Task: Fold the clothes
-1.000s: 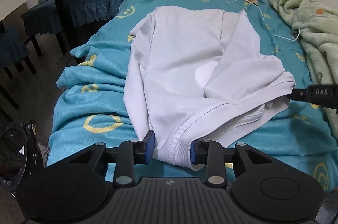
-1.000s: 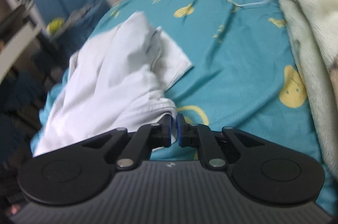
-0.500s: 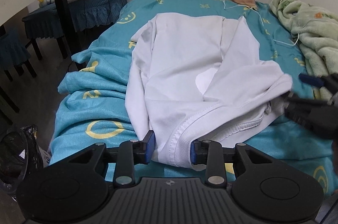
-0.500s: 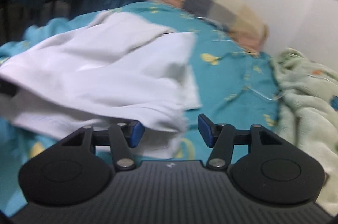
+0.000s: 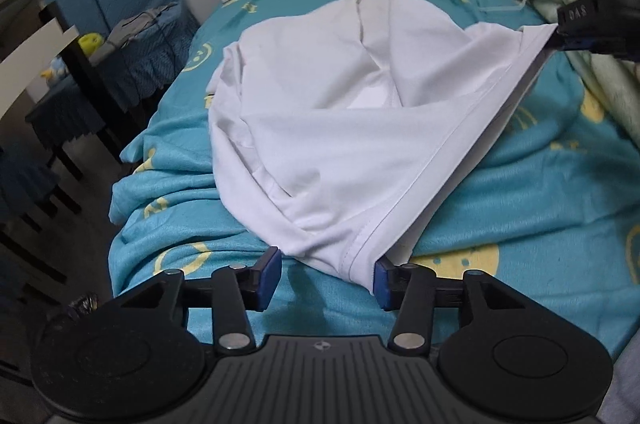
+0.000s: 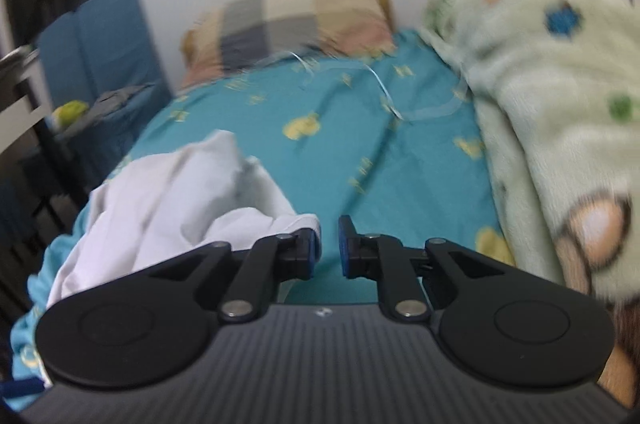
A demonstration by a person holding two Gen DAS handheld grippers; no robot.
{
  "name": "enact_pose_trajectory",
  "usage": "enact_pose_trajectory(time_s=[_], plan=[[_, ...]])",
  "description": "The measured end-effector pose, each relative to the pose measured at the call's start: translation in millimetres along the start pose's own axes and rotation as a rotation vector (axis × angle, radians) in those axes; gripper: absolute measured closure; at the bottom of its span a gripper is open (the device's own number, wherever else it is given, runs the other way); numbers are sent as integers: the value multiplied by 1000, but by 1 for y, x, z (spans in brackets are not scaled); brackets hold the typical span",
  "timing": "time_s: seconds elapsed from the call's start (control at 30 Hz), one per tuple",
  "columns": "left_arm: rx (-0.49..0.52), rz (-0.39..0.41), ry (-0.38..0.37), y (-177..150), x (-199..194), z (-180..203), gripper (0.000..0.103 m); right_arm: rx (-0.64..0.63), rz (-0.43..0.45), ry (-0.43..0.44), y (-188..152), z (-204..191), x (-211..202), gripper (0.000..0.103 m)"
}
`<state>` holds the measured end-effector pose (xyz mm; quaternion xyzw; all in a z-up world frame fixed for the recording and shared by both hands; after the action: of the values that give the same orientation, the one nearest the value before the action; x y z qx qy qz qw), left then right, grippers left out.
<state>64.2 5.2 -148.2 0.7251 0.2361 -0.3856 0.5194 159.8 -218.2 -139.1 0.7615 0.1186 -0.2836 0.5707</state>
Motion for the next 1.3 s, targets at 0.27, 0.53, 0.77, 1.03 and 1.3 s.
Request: enact_pose_trajectory(time_s=[0.27, 0.53, 0.77, 1.03, 1.3], plan=[[-137, 137, -57, 16, -23, -26, 100, 17, 80, 102, 5, -12, -17, 99], [-386, 511, -74, 82, -127, -110, 101, 76, 240, 279, 73, -33, -99, 99], [-406, 797, -82, 155, -289, -151, 101, 51, 433, 396, 164, -64, -219, 99], [-302, 1056, -76, 194, -501, -148, 101, -11, 728, 407, 251, -74, -404, 99], [-220, 1184, -59, 178, -653, -102, 101, -25, 916, 437, 274, -41, -558, 99]])
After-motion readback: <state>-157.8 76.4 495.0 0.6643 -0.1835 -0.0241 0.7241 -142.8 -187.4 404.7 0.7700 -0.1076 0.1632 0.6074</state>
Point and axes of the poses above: each gripper's, at about its wrist camera, not at the fingertips, and x roughly the way its jaws point, z to its right, y to its top, the point moved 5 cm from there along x, roughly the way its jaws point, and after that the axes turned 5 degrees about -y, right-handed, at the moved point
